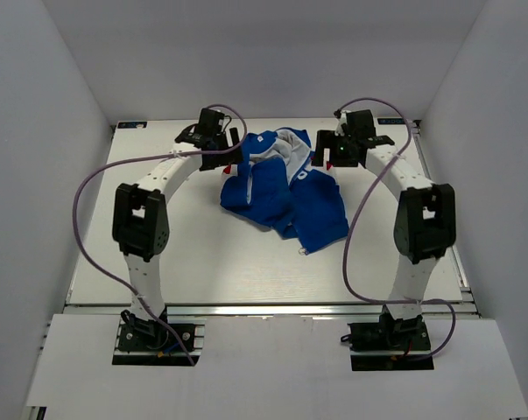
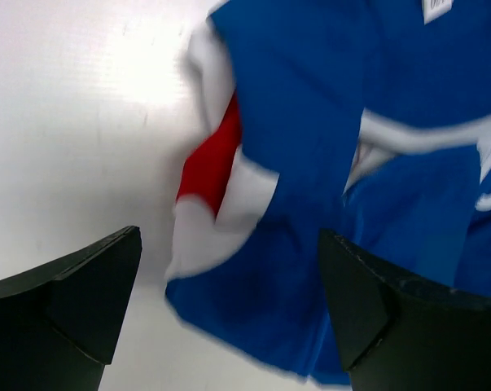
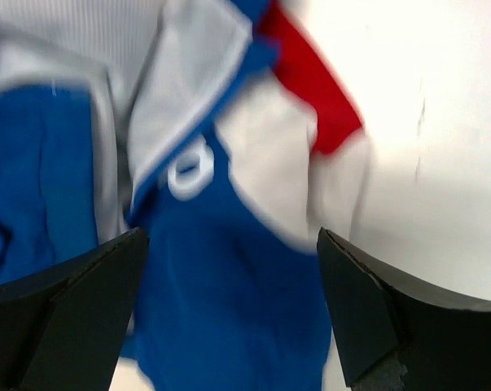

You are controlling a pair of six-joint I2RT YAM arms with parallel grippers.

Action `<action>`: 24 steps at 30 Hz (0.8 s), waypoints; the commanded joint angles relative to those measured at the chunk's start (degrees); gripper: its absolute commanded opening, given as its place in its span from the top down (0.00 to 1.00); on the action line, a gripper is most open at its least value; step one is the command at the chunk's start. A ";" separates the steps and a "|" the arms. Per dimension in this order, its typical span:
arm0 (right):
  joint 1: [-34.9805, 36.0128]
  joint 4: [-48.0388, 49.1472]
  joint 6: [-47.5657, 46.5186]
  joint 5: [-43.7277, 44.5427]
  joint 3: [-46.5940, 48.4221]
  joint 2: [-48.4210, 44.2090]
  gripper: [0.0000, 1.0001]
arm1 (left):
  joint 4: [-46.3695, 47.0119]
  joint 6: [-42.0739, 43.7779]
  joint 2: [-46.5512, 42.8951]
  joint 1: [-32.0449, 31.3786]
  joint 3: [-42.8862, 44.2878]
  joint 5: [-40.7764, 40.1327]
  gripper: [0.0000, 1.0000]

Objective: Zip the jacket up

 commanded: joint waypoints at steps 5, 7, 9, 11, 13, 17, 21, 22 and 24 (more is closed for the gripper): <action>0.17 2.97 -0.41 -3.18 20.82 18.07 0.11 | -2.24 3.83 16.43 0.04 22.88 -2.23 0.02; 0.17 2.80 0.30 -5.28 25.65 22.72 0.11 | -3.03 4.53 20.64 0.04 28.15 -0.31 0.02; 0.17 1.92 1.71 -7.99 29.69 25.98 0.11 | -0.68 4.79 21.98 0.04 28.79 3.54 0.03; 0.26 2.53 2.15 -9.68 30.32 26.87 0.14 | 1.62 4.89 22.34 0.04 27.57 6.71 0.20; 0.26 3.49 2.06 -11.87 30.15 26.96 0.29 | 4.78 5.15 21.64 0.04 26.51 9.45 0.37; 0.26 4.03 1.80 -15.92 30.94 25.83 0.93 | 8.13 5.59 18.40 0.04 24.93 11.30 0.90; 0.26 5.86 1.27 -15.32 27.88 16.73 1.00 | 10.06 7.07 11.54 0.04 22.57 10.78 1.00; 0.26 6.83 0.75 -14.44 24.39 13.98 1.00 | 10.24 7.34 9.61 0.04 21.51 10.78 1.00; 0.26 10.08 -0.04 -10.94 20.33 4.62 1.00 | 11.55 8.40 2.24 0.04 16.96 10.95 1.00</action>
